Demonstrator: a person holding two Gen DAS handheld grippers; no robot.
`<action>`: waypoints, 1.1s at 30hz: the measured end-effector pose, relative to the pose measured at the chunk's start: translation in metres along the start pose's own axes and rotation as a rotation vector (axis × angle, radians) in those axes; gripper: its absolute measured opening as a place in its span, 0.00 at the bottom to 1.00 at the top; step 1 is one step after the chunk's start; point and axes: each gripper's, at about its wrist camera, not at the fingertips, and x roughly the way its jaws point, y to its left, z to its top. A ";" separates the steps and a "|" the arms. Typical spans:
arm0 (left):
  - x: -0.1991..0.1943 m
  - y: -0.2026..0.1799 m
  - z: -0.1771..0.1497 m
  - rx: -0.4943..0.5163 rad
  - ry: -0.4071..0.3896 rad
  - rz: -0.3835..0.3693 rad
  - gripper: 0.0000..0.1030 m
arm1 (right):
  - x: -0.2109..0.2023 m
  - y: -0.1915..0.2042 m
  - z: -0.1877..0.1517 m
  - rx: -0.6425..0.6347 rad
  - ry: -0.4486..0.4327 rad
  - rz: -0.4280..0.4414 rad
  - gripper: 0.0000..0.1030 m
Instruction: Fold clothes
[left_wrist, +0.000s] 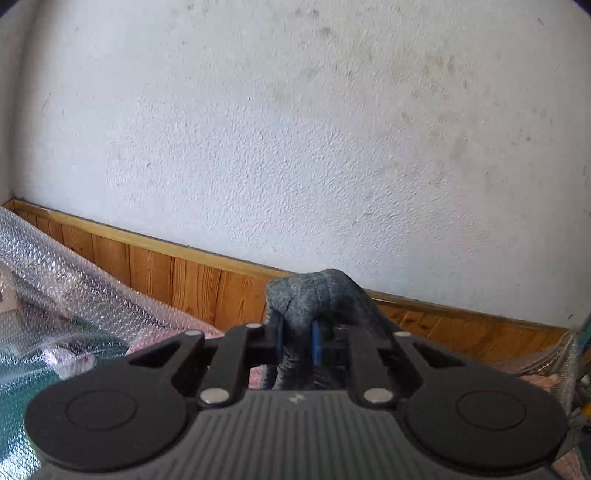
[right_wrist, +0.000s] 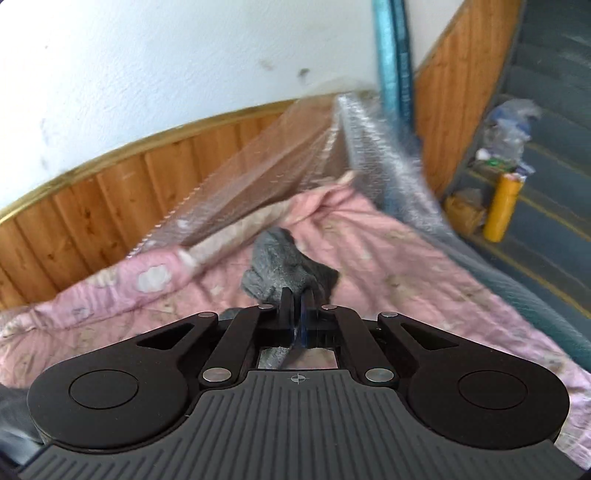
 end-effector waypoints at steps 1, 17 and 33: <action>-0.012 0.004 -0.015 -0.013 0.015 0.002 0.14 | 0.003 -0.011 -0.011 0.010 0.029 -0.026 0.00; -0.039 0.097 -0.304 -0.371 0.548 0.225 0.15 | -0.019 0.019 -0.116 -0.235 0.128 -0.237 0.56; -0.091 0.011 -0.241 -0.002 0.285 0.283 0.14 | 0.084 0.140 -0.052 -0.278 0.165 0.179 0.02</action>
